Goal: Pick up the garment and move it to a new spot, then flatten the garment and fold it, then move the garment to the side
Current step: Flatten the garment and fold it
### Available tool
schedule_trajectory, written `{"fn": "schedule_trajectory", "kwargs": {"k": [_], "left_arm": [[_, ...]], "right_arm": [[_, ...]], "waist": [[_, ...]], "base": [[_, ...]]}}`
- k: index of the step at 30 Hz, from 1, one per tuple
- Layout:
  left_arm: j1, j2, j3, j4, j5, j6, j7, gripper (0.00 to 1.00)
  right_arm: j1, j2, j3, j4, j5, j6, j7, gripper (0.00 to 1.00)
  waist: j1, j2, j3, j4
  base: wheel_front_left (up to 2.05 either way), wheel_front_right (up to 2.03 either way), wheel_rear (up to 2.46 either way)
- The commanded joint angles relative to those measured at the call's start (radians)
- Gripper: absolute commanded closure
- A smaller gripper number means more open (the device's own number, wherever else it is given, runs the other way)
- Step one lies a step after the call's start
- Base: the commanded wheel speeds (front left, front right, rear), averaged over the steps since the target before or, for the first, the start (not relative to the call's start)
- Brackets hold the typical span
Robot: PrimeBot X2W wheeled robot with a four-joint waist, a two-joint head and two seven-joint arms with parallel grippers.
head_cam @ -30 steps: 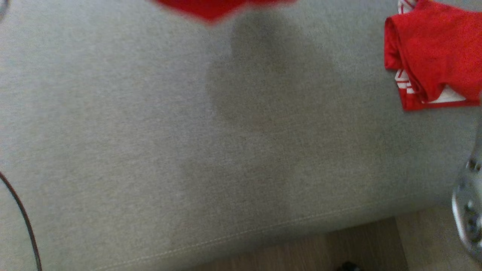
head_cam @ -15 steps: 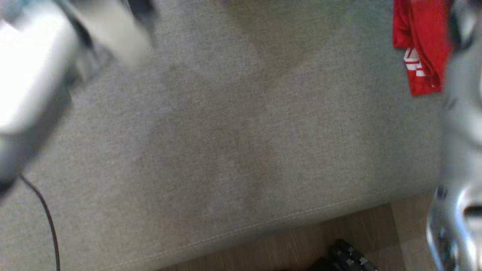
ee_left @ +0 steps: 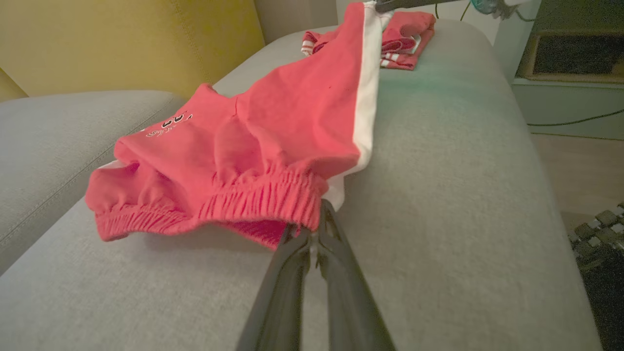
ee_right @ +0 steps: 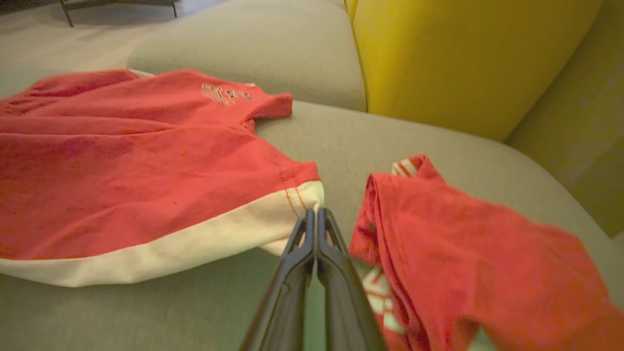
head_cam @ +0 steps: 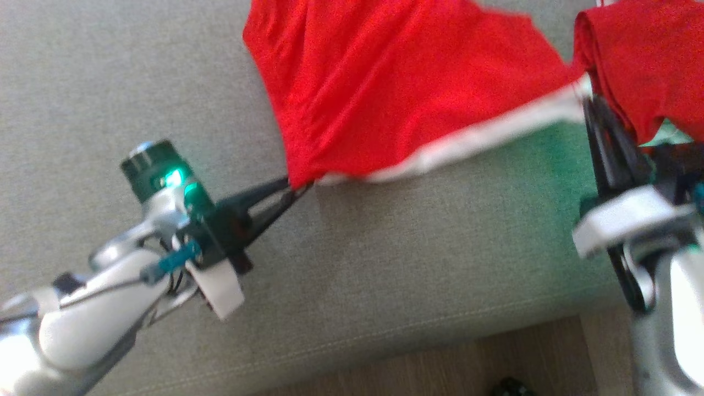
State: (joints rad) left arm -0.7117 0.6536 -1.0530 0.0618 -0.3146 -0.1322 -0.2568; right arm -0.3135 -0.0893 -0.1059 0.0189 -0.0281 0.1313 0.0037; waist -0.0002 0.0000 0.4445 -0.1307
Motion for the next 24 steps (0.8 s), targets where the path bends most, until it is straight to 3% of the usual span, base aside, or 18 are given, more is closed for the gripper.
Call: {"fn": "schedule_trajectory", "kwargs": {"k": [1, 7, 12, 15, 18, 24], "left_arm": [[0.011, 0.047, 0.056, -0.040, 0.025, 0.002, -0.005, 1.00], [0.141, 0.087, 0.101, -0.103, 0.058, 0.032, -0.005, 1.00], [0.257, 0.114, 0.181, -0.199, -0.009, 0.068, -0.005, 1.00], [0.323, 0.086, 0.267, -0.263, -0.121, 0.071, -0.005, 1.00], [0.356, 0.052, 0.319, -0.284, -0.214, 0.037, -0.005, 1.00], [0.317, -0.064, 0.342, -0.191, -0.407, 0.007, -0.005, 1.00]], "right_arm": [[0.054, -0.008, 0.000, -0.068, 0.020, -0.001, 0.020, 1.00], [0.243, -0.023, -0.039, -0.189, 0.061, -0.001, 0.092, 1.00], [0.345, -0.024, -0.095, -0.313, 0.077, -0.001, 0.137, 1.00], [0.354, -0.015, -0.128, -0.369, 0.077, -0.001, 0.150, 1.00], [0.313, -0.012, -0.134, -0.378, 0.070, -0.001, 0.158, 1.00], [0.112, -0.031, -0.111, -0.267, -0.001, -0.001, 0.181, 1.00]], "waist": [[0.0002, 0.0000, -0.032, 0.012], [0.0002, 0.0000, -0.082, 0.020], [0.0002, 0.0000, -0.106, 0.030], [0.0002, 0.0000, -0.112, 0.047], [0.0002, 0.0000, -0.114, 0.069], [0.0002, 0.0000, -0.119, 0.115]], "base": [[0.00, 0.00, 0.00], [0.00, 0.00, 0.00], [0.00, 0.00, 0.00], [0.00, 0.00, 0.00], [0.00, 0.00, 0.00], [0.00, 0.00, 0.00]]}}
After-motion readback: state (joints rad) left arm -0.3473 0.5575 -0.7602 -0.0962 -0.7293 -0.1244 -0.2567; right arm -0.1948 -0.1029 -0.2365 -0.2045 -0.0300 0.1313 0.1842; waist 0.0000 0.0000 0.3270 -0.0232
